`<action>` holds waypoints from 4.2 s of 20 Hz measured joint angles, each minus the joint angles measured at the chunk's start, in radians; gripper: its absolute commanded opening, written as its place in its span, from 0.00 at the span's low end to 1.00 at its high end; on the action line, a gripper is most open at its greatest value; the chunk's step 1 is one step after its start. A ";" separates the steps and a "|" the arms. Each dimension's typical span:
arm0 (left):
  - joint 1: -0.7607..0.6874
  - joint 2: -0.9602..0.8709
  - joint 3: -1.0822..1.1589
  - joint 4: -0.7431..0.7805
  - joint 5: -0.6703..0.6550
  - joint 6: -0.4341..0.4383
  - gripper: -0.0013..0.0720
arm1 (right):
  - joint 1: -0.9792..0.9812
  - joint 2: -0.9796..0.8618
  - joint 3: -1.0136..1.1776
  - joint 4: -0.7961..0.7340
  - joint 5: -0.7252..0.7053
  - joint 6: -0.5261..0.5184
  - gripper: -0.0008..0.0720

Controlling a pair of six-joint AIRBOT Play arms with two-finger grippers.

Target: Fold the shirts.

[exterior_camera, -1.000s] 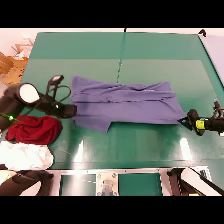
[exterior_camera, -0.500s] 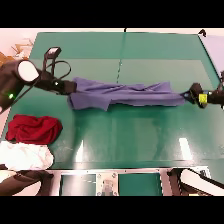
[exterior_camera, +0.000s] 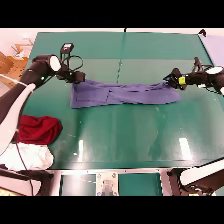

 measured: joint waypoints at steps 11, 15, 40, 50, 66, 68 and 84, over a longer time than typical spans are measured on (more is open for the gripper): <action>0.201 -0.055 0.242 -0.042 -0.237 -0.128 0.83 | -0.254 -0.169 0.267 -0.133 0.394 -0.102 0.72; 0.200 -0.055 0.254 -0.107 -0.311 -0.117 0.83 | -0.259 -0.261 0.278 -0.102 0.489 -0.161 0.72; -0.327 -0.369 0.281 -0.559 0.040 0.047 0.05 | -0.076 0.022 0.563 -0.026 0.749 -0.139 0.03; -0.370 -0.485 0.418 -0.761 0.067 0.094 0.05 | -0.041 0.129 0.555 -0.020 0.780 -0.111 0.03; 0.264 -0.139 0.576 -0.512 -0.508 0.119 0.05 | 0.718 0.008 0.288 -0.008 0.041 0.005 0.73; 0.290 -0.128 0.568 -0.512 -0.531 0.129 0.05 | 0.848 -0.062 0.259 0.000 -0.126 0.013 0.73; 0.322 -0.122 0.559 -0.463 -0.586 0.170 0.05 | 0.240 -0.040 0.109 -0.143 0.263 0.052 0.73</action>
